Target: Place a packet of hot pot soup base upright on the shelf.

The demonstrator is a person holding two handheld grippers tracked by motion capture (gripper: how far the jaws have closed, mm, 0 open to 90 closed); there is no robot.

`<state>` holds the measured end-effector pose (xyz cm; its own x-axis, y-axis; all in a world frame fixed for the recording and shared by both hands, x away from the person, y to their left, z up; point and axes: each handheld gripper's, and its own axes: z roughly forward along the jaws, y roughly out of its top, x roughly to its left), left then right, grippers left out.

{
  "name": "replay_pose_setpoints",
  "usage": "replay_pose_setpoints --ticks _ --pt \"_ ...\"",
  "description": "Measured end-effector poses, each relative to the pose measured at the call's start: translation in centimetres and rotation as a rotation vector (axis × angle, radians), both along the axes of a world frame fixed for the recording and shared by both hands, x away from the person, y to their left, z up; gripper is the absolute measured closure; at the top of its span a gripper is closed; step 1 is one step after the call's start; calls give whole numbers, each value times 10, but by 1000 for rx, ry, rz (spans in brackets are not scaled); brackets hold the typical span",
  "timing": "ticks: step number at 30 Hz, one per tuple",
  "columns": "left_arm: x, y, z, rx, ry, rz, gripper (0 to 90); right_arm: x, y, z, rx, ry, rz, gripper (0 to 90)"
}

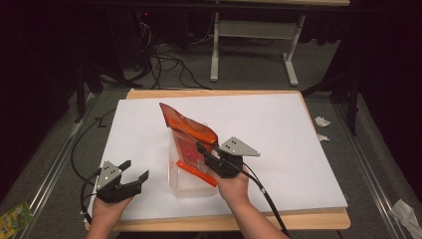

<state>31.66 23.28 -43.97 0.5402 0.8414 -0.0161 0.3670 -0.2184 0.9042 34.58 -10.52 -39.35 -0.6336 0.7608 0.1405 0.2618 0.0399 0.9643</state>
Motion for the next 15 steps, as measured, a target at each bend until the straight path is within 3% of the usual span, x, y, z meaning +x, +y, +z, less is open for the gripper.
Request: replay_pose_setpoints --ticks 11,15 --pt "-1 0 0 8 4 -5 265 -7 -3 -2 -20 34 53 716" --pt "-1 0 0 3 5 -6 266 -13 -9 -10 -24 43 63 714"
